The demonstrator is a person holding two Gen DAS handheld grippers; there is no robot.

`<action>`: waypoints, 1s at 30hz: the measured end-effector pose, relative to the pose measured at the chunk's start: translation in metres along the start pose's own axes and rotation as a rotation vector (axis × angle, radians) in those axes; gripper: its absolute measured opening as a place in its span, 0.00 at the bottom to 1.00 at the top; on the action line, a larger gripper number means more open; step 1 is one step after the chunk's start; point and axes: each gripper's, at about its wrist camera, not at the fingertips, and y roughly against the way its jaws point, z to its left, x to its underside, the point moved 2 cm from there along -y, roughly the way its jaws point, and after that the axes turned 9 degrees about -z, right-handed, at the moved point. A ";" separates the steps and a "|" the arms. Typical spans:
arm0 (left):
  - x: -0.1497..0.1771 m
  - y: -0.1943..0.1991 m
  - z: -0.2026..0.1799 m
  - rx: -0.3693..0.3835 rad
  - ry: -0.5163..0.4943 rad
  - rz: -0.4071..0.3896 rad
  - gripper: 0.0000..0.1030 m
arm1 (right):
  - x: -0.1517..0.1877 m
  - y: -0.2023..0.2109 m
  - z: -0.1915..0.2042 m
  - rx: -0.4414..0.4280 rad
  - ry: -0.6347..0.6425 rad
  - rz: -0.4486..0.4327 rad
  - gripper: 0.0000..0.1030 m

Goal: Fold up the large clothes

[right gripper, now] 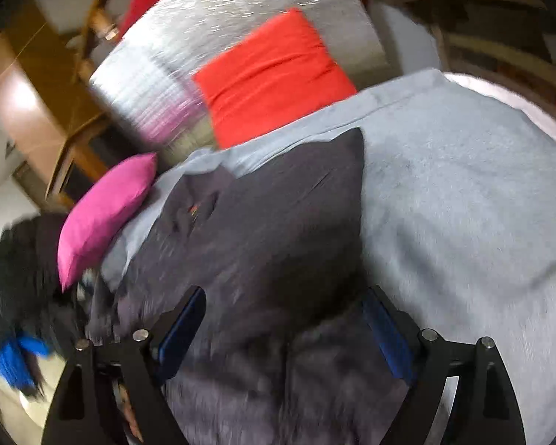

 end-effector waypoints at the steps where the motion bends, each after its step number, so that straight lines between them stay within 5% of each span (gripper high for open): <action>1: -0.002 0.005 -0.006 -0.019 -0.022 0.035 0.74 | 0.007 0.005 0.005 -0.006 0.025 0.000 0.86; 4: -0.011 0.039 -0.011 0.048 -0.025 0.071 0.74 | 0.045 0.020 0.027 0.032 0.177 -0.010 0.86; 6: -0.024 0.078 0.001 0.087 -0.051 0.012 0.75 | 0.059 0.028 0.033 0.040 0.228 -0.012 0.86; 8: -0.040 0.112 0.029 0.049 -0.065 -0.076 0.76 | 0.070 0.029 0.041 0.042 0.271 -0.010 0.86; 10: -0.058 0.137 0.071 -0.054 -0.054 -0.165 0.77 | 0.079 0.032 0.044 0.037 0.316 0.008 0.86; 12: -0.080 0.152 0.129 -0.253 -0.036 -0.251 0.77 | 0.083 0.026 0.043 0.036 0.320 0.037 0.86; 16: -0.117 0.145 0.227 -0.597 0.001 -0.261 0.77 | 0.087 0.009 0.031 0.051 0.267 0.079 0.87; 19: -0.131 0.130 0.262 -0.711 -0.023 -0.232 0.76 | 0.088 0.007 0.026 0.045 0.251 0.088 0.87; 22: -0.140 0.108 0.274 -0.743 -0.082 -0.181 0.75 | 0.090 0.005 0.028 0.048 0.266 0.091 0.89; 23: -0.141 0.102 0.276 -0.738 -0.082 -0.164 0.56 | 0.090 0.005 0.029 0.049 0.271 0.092 0.89; 24: -0.144 0.095 0.280 -0.731 -0.077 -0.127 0.12 | 0.090 0.004 0.029 0.049 0.275 0.092 0.90; 27: -0.153 0.094 0.284 -0.687 -0.006 -0.098 0.09 | 0.090 0.003 0.029 0.040 0.266 0.091 0.90; 30: -0.162 0.120 0.255 -0.621 -0.068 -0.135 0.09 | 0.090 0.004 0.027 0.026 0.250 0.086 0.90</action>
